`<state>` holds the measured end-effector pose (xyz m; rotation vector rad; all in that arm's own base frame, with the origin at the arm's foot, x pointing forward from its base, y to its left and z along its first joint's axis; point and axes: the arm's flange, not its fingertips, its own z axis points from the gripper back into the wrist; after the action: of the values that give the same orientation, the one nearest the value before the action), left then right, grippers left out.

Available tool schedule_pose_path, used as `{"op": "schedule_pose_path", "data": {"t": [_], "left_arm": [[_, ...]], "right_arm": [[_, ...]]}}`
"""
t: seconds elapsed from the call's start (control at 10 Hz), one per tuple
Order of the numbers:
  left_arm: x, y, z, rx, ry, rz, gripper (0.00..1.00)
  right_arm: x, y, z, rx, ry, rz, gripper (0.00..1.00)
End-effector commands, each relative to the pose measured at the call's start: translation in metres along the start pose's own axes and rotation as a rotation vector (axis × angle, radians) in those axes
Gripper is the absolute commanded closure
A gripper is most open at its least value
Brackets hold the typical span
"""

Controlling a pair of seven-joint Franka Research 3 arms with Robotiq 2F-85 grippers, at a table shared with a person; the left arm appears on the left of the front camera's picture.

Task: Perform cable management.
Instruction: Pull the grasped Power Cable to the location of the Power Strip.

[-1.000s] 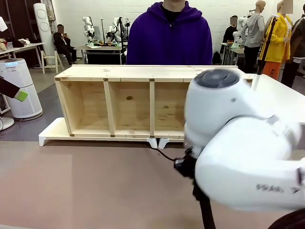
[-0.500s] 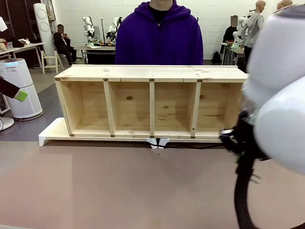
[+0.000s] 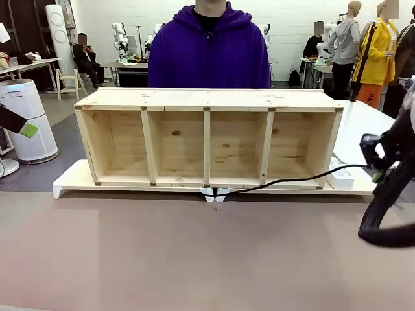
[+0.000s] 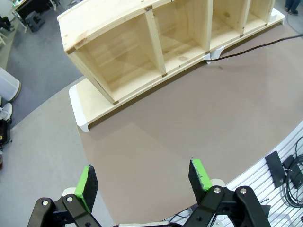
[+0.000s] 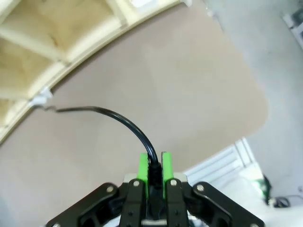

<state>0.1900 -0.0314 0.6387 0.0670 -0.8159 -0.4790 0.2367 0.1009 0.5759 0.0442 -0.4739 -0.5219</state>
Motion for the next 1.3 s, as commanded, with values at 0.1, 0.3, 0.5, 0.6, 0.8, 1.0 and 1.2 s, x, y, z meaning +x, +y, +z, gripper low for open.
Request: {"op": "schedule_pose_path", "data": {"t": [0.1, 0.3, 0.5, 0.6, 0.8, 1.0, 1.2], "left_arm": [[0.001, 0.001, -0.001, 0.007, -0.002, 0.008, 0.00], [0.001, 0.001, -0.001, 0.007, -0.002, 0.008, 0.00], [0.001, 0.001, -0.001, 0.007, -0.002, 0.008, 0.00], [0.001, 0.001, -0.001, 0.007, -0.002, 0.008, 0.00], [0.001, 0.001, -0.001, 0.007, -0.002, 0.008, 0.00], [0.001, 0.001, -0.001, 0.007, -0.002, 0.008, 0.00], [0.001, 0.001, -0.001, 0.007, -0.002, 0.008, 0.00]], "right_arm": [[0.025, -0.020, -0.090, 0.024, -0.039, 0.063, 0.86], [0.061, -0.001, -0.088, -0.019, -0.086, 0.071, 0.86], [0.095, 0.009, -0.091, -0.125, -0.115, 0.017, 0.86], [0.109, 0.009, -0.092, -0.145, -0.125, 0.001, 0.86], [0.135, 0.020, -0.094, -0.109, -0.165, 0.038, 0.86], [0.158, 0.041, -0.097, -0.058, -0.200, 0.084, 0.86], [0.175, 0.054, -0.099, -0.031, -0.199, 0.123, 0.86]]}}
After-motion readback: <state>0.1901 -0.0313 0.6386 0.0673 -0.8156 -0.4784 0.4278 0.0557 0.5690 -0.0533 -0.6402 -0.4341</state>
